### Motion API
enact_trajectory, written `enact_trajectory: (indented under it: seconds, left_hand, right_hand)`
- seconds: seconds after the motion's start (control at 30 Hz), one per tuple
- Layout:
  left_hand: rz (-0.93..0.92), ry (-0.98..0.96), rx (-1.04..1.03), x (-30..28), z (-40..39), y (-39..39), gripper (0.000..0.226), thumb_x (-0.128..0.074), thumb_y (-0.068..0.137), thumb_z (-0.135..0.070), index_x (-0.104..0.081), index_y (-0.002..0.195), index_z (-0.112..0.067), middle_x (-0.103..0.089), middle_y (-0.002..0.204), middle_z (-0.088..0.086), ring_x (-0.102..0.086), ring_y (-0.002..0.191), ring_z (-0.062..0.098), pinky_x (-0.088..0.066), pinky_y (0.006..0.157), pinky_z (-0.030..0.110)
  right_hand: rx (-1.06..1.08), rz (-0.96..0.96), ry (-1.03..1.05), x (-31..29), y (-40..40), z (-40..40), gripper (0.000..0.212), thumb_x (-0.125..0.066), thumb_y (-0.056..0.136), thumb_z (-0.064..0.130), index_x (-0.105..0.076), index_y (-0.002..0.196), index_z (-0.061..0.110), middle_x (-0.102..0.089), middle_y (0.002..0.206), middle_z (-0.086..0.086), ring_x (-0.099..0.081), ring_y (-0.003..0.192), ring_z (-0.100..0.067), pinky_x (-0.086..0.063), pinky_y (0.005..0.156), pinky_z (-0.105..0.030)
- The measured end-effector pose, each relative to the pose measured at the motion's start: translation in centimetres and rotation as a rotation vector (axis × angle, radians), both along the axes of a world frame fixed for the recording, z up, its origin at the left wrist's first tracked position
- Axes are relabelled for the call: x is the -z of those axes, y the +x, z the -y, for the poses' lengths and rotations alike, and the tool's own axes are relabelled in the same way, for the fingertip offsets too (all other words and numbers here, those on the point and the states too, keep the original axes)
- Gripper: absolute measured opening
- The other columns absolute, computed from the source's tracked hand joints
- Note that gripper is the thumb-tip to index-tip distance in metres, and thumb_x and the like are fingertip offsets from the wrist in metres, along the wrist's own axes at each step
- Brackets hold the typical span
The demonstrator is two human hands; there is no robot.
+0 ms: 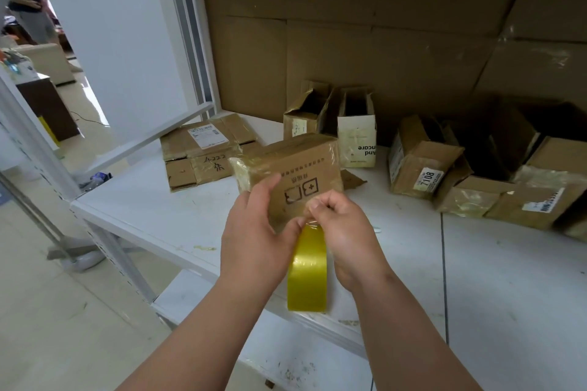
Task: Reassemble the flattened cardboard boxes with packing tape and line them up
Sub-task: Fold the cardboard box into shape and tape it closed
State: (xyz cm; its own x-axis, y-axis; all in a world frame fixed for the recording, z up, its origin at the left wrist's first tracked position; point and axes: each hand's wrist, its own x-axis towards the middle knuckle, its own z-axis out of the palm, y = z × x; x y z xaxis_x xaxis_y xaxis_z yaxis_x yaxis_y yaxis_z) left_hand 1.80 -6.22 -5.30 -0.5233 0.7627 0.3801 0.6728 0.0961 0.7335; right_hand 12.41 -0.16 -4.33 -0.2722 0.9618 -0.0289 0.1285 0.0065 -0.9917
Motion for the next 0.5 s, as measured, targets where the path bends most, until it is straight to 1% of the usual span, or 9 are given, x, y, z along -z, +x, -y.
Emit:
enact_trajectory:
  seconds: [0.07,0.1,0.17,0.23,0.27,0.33,0.37,0.43,0.5]
  left_hand:
    - [-0.072,0.069,0.003,0.64,-0.09,-0.42,0.056,-0.083,0.076,-0.033,-0.061,0.126,-0.028,-0.05,0.101,-0.009,-0.052,0.101,0.018,-0.041,0.081,0.029]
    - [-0.097,0.114,0.018,0.87,-0.14,-0.58,0.049,-0.081,0.076,-0.035,-0.064,0.121,-0.027,-0.05,0.1,-0.008,-0.051,0.1,0.017,-0.042,0.081,0.03]
    - [-0.101,0.163,0.07,0.96,-0.17,-0.7,0.045,-0.073,0.075,-0.039,-0.062,0.119,-0.034,-0.053,0.105,-0.01,-0.051,0.101,0.01,-0.046,0.085,0.033]
    - [-0.095,0.174,0.12,0.8,-0.24,-0.72,0.044,-0.068,0.077,-0.041,-0.053,0.119,-0.042,-0.057,0.109,-0.013,-0.055,0.103,0.007,-0.049,0.086,0.036]
    - [-0.096,0.176,0.132,0.78,-0.27,-0.76,0.042,-0.065,0.079,-0.044,-0.052,0.118,-0.042,-0.059,0.109,-0.012,-0.057,0.102,0.007,-0.051,0.086,0.037]
    - [-0.093,0.176,0.14,0.97,-0.36,-0.97,0.033,-0.061,0.08,-0.046,-0.058,0.112,-0.04,-0.063,0.104,-0.012,-0.06,0.097,0.006,-0.053,0.082,0.039]
    - [-0.083,0.175,0.136,1.09,-0.43,-1.07,0.027,-0.063,0.081,-0.043,-0.063,0.107,-0.037,-0.065,0.1,-0.013,-0.061,0.094,0.006,-0.054,0.08,0.039]
    - [-0.041,0.148,0.116,1.2,-0.53,-1.1,0.015,-0.071,0.084,-0.032,-0.072,0.1,-0.03,-0.066,0.094,-0.015,-0.06,0.089,0.004,-0.053,0.079,0.035]
    - [-0.006,0.107,0.105,1.02,-0.56,-0.96,0.012,-0.074,0.086,-0.023,-0.074,0.097,-0.028,-0.065,0.09,-0.016,-0.058,0.088,0.003,-0.048,0.079,0.024]
  right_hand:
    - [-0.003,0.002,0.002,0.08,-0.31,0.08,0.024,-0.054,0.099,0.022,-0.06,0.076,0.024,-0.068,0.081,0.003,-0.064,0.088,-0.019,-0.049,0.085,-0.036]
    - [-0.015,0.005,0.002,0.16,-0.43,0.08,0.025,-0.053,0.099,0.023,-0.06,0.075,0.025,-0.067,0.076,0.005,-0.063,0.086,-0.018,-0.049,0.085,-0.037]
    - [-0.05,0.007,0.003,0.24,-0.53,0.1,0.028,-0.052,0.1,0.022,-0.059,0.073,0.026,-0.064,0.067,0.01,-0.06,0.079,-0.014,-0.047,0.083,-0.035]
    - [-0.069,-0.004,0.004,0.32,-0.56,0.09,0.029,-0.052,0.1,0.022,-0.059,0.072,0.027,-0.063,0.064,0.012,-0.058,0.077,-0.01,-0.044,0.081,-0.033]
    - [-0.07,-0.007,0.007,0.31,-0.56,0.11,0.029,-0.053,0.1,0.022,-0.059,0.072,0.026,-0.064,0.064,0.013,-0.058,0.078,-0.01,-0.044,0.082,-0.032]
    - [-0.07,-0.015,0.02,0.22,-0.53,0.17,0.026,-0.054,0.1,0.021,-0.06,0.074,0.024,-0.065,0.066,0.013,-0.061,0.083,-0.01,-0.045,0.086,-0.033]
    - [-0.071,-0.013,0.028,0.17,-0.51,0.17,0.024,-0.054,0.1,0.02,-0.061,0.077,0.022,-0.067,0.068,0.013,-0.062,0.086,-0.011,-0.046,0.088,-0.033]
    - [-0.074,-0.002,0.052,0.18,-0.42,0.17,0.02,-0.055,0.099,0.02,-0.063,0.081,0.019,-0.069,0.074,0.01,-0.064,0.091,-0.015,-0.049,0.091,-0.036]
    - [-0.059,0.033,0.098,0.29,-0.48,0.21,0.018,-0.056,0.098,0.023,-0.063,0.081,0.023,-0.069,0.081,0.008,-0.063,0.093,-0.017,-0.05,0.093,-0.042]
